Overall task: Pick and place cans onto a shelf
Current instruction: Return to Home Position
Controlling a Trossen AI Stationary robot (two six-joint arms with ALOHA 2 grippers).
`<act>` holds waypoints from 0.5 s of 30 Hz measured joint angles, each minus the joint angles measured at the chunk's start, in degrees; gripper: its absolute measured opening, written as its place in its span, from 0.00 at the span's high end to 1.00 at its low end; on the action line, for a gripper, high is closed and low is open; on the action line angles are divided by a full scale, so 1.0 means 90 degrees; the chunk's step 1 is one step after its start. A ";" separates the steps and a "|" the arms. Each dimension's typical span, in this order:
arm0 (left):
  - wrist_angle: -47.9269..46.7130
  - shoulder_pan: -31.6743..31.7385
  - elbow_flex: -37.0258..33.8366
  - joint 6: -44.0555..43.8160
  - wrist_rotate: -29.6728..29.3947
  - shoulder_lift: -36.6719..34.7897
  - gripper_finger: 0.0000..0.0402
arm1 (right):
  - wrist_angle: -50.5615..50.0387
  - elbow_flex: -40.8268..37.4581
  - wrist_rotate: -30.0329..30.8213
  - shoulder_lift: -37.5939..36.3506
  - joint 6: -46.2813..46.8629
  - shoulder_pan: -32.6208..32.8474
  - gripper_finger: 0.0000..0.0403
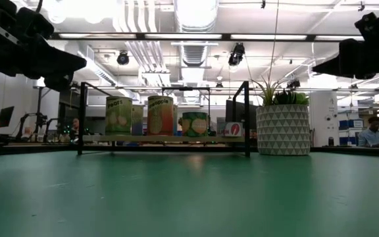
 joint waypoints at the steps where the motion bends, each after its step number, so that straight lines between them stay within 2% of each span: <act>1: 0.0002 0.0000 0.0000 0.0000 0.0000 0.0014 1.00 | 0.0002 0.0000 0.0000 0.0000 0.0068 0.0000 0.97; 15: 0.0004 0.0000 -0.0002 -0.0010 0.0000 0.0115 1.00 | -0.0010 0.0002 -0.0005 0.0005 0.0140 0.0000 0.97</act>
